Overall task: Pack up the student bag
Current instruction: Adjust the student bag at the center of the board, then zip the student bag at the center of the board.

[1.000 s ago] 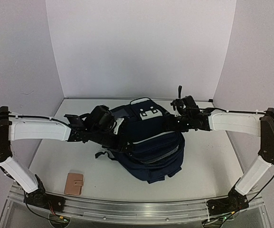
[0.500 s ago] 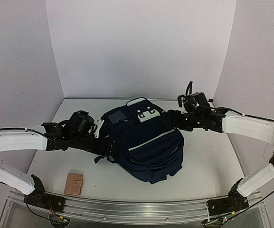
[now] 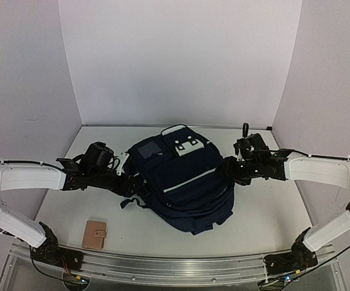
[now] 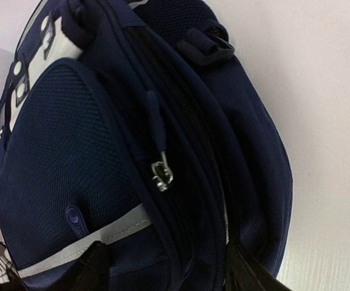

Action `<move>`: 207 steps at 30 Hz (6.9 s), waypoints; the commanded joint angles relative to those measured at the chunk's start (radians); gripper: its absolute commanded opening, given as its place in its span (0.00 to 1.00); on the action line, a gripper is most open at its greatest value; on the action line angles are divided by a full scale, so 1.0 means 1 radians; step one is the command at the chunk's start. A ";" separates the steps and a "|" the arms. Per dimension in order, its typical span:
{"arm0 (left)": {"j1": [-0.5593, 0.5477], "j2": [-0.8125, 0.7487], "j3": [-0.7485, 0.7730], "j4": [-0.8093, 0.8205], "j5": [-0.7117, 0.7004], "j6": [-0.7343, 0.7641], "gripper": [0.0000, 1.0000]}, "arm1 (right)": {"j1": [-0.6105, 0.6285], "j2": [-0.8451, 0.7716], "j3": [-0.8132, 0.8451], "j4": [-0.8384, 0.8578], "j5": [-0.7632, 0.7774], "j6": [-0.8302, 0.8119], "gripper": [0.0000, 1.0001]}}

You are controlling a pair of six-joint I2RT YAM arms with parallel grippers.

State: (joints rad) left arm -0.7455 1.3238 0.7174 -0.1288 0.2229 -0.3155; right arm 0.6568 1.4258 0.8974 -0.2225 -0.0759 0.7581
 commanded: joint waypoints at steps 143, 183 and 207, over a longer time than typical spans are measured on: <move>-0.033 -0.189 -0.053 -0.193 0.030 -0.067 0.45 | 0.623 0.536 0.529 0.116 0.541 -0.250 0.00; 0.103 0.038 0.011 -0.010 0.228 0.074 0.00 | 0.621 0.522 0.490 0.156 0.479 -0.244 0.00; 0.175 0.111 -0.040 0.221 0.496 0.026 0.45 | 0.525 0.448 0.377 0.213 0.343 -0.223 0.00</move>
State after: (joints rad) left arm -0.5739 1.3724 0.6594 0.0194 0.6130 -0.2887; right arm 1.2318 1.9339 1.3162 -0.0356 0.2909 0.5282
